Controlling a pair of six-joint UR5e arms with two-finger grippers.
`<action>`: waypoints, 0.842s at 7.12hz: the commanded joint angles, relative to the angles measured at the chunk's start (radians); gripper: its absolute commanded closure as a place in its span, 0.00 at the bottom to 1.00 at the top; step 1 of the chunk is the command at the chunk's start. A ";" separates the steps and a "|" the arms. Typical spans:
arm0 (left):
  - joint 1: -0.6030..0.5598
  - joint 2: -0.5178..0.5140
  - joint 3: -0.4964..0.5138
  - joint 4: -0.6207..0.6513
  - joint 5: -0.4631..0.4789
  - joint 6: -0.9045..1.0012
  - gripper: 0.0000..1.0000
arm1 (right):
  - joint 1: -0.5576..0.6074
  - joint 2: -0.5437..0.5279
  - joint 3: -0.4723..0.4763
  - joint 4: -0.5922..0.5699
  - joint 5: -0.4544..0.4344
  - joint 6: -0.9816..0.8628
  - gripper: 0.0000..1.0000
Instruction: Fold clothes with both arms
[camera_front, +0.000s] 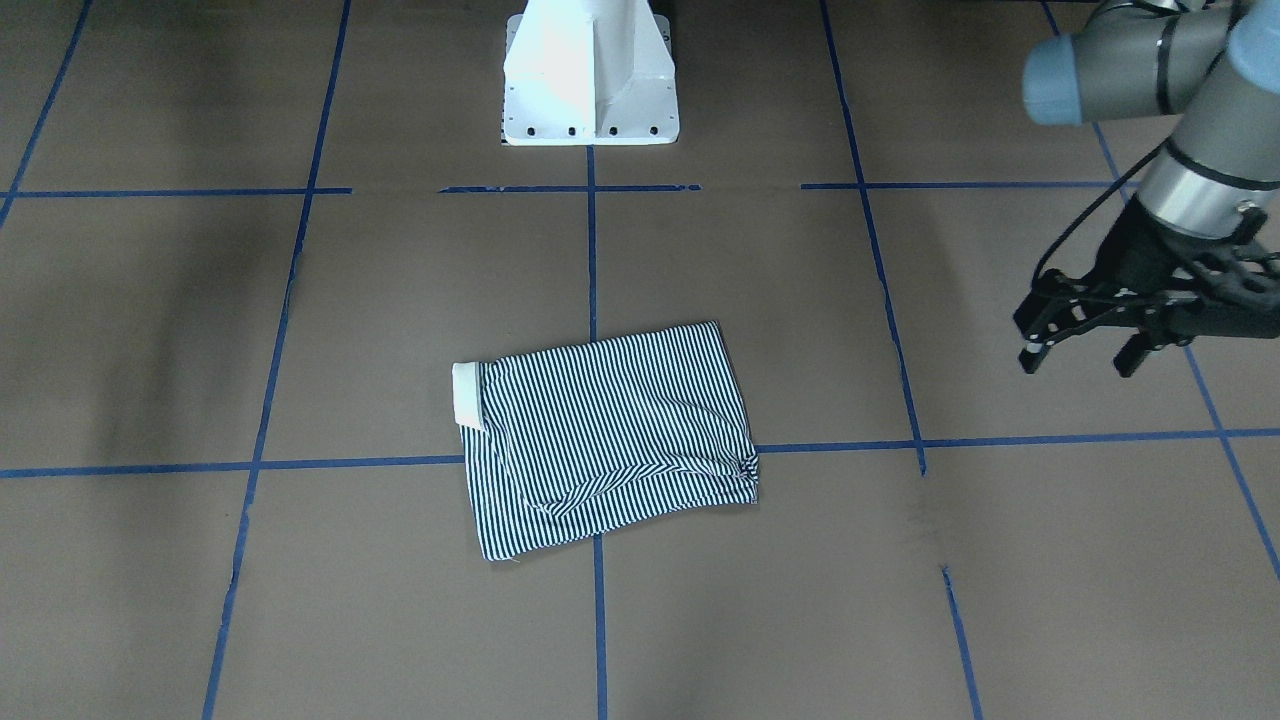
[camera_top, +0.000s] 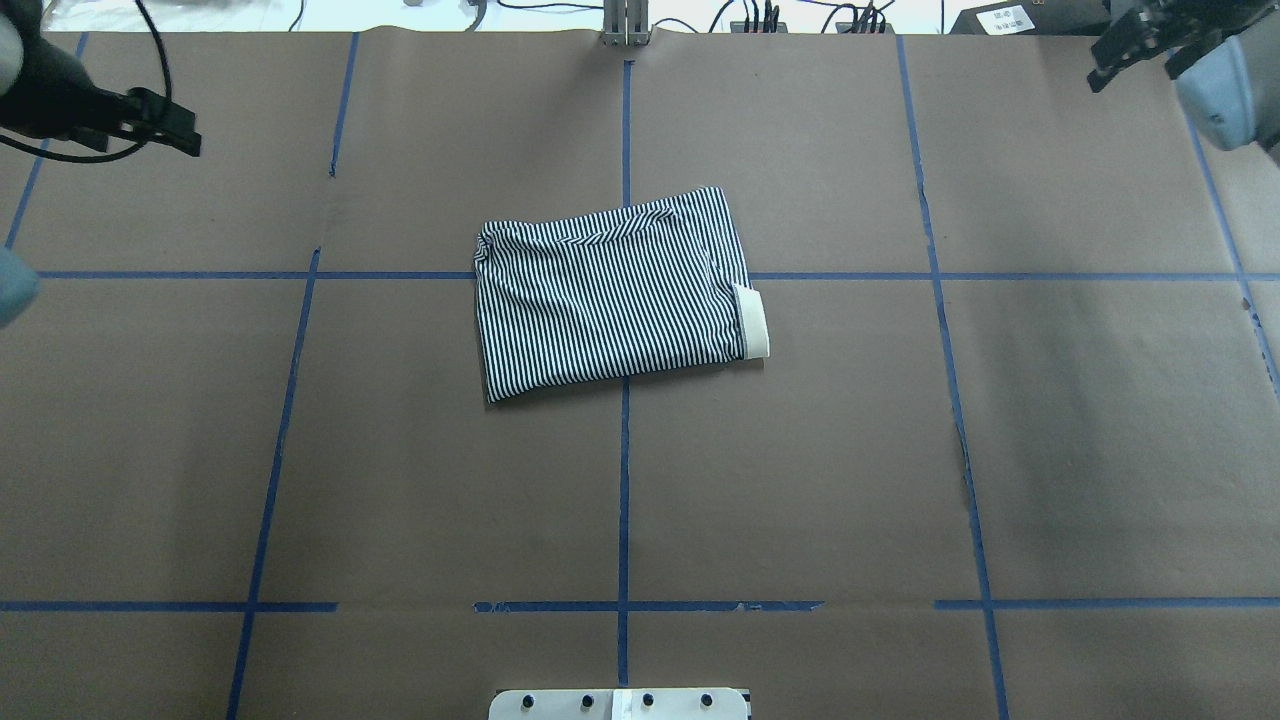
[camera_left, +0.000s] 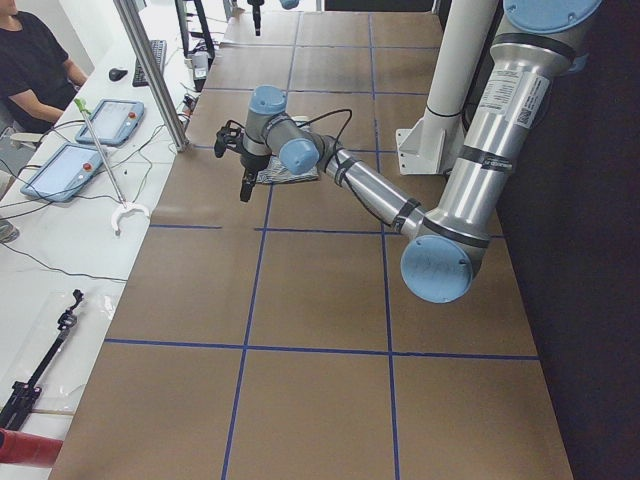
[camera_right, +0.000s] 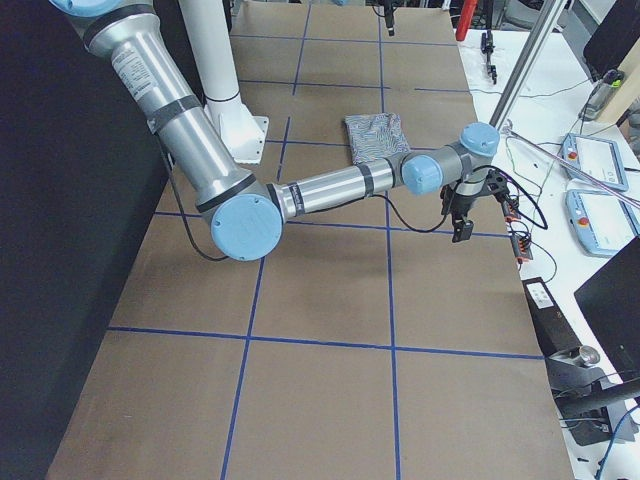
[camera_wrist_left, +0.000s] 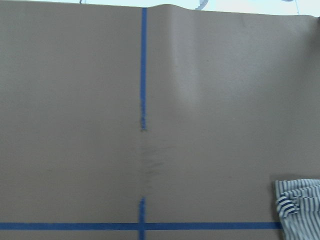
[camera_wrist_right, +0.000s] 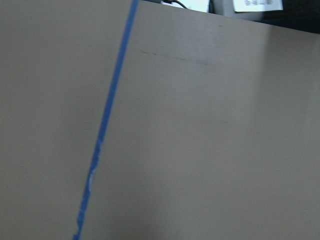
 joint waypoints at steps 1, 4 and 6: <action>-0.180 0.126 -0.004 0.001 -0.105 0.333 0.00 | 0.112 -0.160 0.230 -0.276 0.023 -0.226 0.00; -0.204 0.263 -0.038 -0.013 -0.107 0.431 0.00 | 0.144 -0.360 0.384 -0.123 0.011 -0.230 0.00; -0.204 0.297 0.089 -0.010 -0.101 0.443 0.00 | 0.138 -0.497 0.356 -0.018 0.006 -0.244 0.00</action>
